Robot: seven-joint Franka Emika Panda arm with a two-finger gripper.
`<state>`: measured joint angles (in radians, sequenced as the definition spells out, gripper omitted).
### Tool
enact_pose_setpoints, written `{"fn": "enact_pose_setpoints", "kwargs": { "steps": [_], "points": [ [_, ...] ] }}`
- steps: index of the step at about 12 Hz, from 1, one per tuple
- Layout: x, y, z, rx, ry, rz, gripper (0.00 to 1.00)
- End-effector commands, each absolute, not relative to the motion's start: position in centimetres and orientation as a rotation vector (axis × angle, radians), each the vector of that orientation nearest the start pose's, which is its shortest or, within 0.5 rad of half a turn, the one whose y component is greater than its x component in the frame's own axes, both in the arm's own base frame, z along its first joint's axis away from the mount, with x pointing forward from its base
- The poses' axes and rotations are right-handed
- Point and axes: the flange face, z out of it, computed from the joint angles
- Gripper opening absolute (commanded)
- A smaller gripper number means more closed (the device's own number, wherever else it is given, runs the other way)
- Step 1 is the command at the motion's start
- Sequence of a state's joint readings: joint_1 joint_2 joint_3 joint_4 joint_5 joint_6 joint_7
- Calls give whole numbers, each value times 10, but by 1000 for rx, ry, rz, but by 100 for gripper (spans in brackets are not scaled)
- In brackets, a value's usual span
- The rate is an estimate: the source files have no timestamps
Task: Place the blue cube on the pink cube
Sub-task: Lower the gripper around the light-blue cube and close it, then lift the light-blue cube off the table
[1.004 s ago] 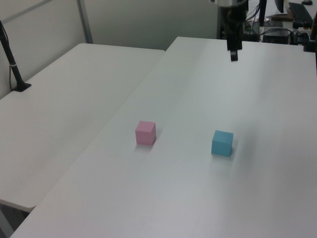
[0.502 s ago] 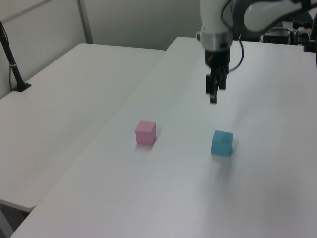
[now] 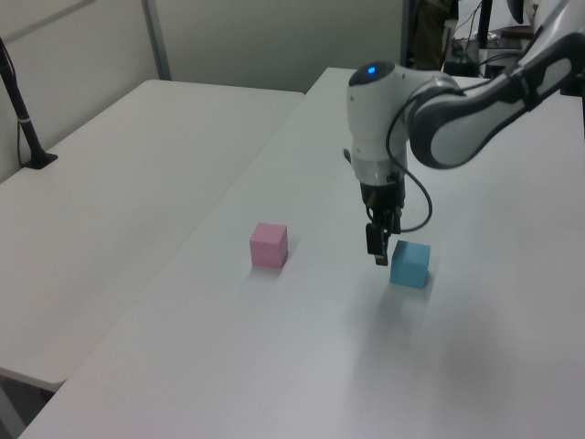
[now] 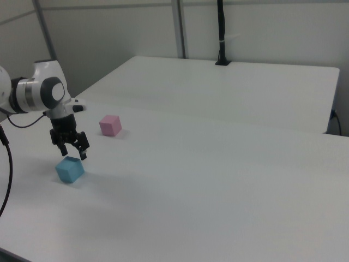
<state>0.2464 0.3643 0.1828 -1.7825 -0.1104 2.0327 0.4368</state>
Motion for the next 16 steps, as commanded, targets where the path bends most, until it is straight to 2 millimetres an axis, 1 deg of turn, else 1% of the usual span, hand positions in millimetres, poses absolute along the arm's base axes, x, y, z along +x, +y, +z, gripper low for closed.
{"fn": "enact_pose_setpoints", "kwargs": {
  "steps": [1,5,7,8,9,11,12,13,15,16],
  "points": [
    [562,246,328,-3246,-103,122,100],
    [558,243,328,-3249,-158,148,100],
    [550,239,327,-3256,-188,178,100],
    [547,239,327,-3261,-194,201,94],
    [544,238,328,-3264,-187,236,85],
    [543,239,327,-3264,-181,247,64],
    [544,240,331,-3264,-164,237,51],
    [543,240,344,-3262,-162,202,43],
    [539,233,392,-3266,-158,144,42],
    [535,230,421,-3255,-158,114,42]
  ]
}}
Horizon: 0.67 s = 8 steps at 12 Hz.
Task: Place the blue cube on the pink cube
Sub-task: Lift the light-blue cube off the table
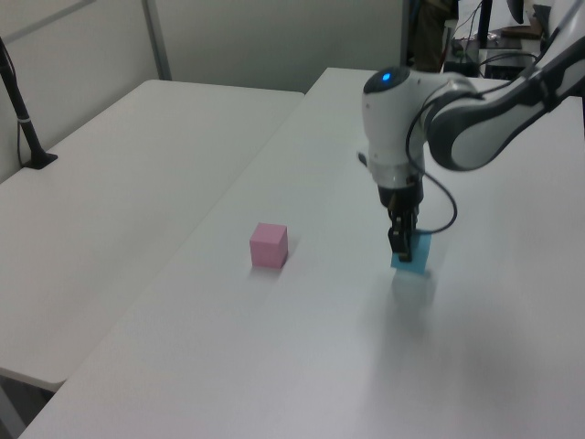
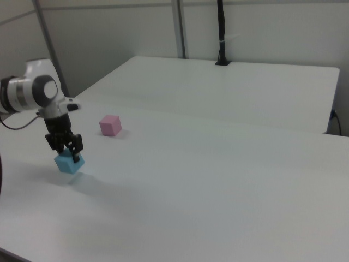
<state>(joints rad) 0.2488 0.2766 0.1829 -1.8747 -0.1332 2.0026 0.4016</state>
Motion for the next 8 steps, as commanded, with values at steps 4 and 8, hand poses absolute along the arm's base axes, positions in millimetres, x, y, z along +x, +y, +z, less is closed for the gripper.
{"fn": "enact_pose_setpoints", "kwargs": {
  "steps": [4,8],
  "points": [
    [519,198,523,-3220,-254,246,42],
    [549,206,551,-3196,-227,165,42]
  ]
}}
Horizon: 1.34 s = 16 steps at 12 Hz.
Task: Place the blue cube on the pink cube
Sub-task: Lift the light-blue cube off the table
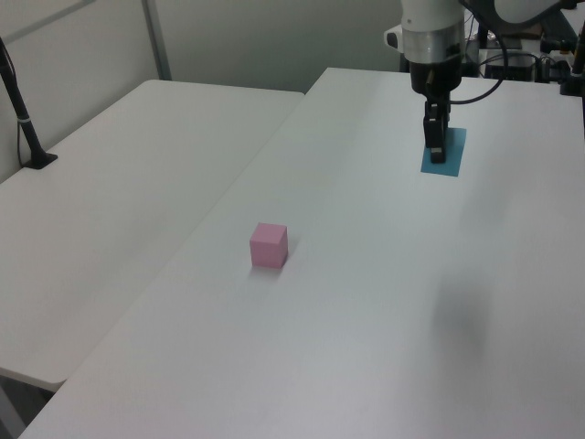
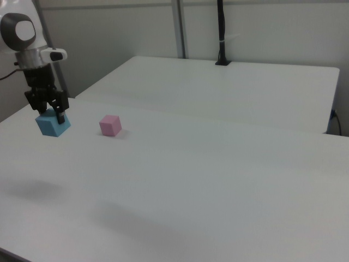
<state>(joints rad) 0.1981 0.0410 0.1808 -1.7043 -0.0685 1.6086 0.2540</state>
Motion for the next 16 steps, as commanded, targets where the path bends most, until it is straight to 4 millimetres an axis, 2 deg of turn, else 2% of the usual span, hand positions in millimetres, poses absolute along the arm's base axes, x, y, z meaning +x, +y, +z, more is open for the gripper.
{"fn": "enact_pose_setpoints", "kwargs": {
  "steps": [1,3,6,7,9,10,14,16],
  "points": [
    [567,204,561,-3182,-206,117,42],
    [602,202,560,-3172,-182,60,42],
    [646,207,536,-3155,-148,-4,42],
    [653,208,537,-3139,-115,-79,42],
    [666,208,514,-3134,-105,-78,42],
    [677,209,519,-3120,-97,-123,42],
    [705,212,486,-3086,-48,-213,42],
    [713,216,483,-3078,-56,-284,42]
  ]
}}
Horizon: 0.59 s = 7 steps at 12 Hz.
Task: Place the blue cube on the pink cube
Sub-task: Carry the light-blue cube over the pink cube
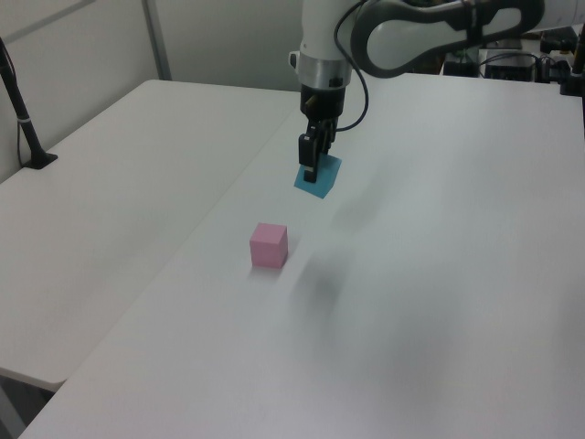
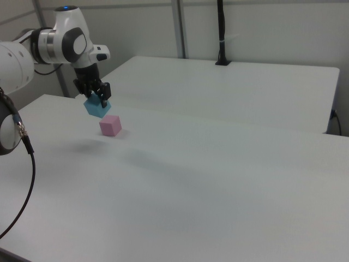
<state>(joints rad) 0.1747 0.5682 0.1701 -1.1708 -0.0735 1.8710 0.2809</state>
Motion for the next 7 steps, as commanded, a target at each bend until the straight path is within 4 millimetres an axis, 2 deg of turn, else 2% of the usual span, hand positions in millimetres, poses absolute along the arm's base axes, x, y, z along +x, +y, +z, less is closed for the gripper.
{"fn": "enact_pose_setpoints", "kwargs": {
  "steps": [1,7],
  "points": [
    [717,216,480,-3087,-67,-324,42],
    [729,243,450,-3079,-96,-418,42]
  ]
}}
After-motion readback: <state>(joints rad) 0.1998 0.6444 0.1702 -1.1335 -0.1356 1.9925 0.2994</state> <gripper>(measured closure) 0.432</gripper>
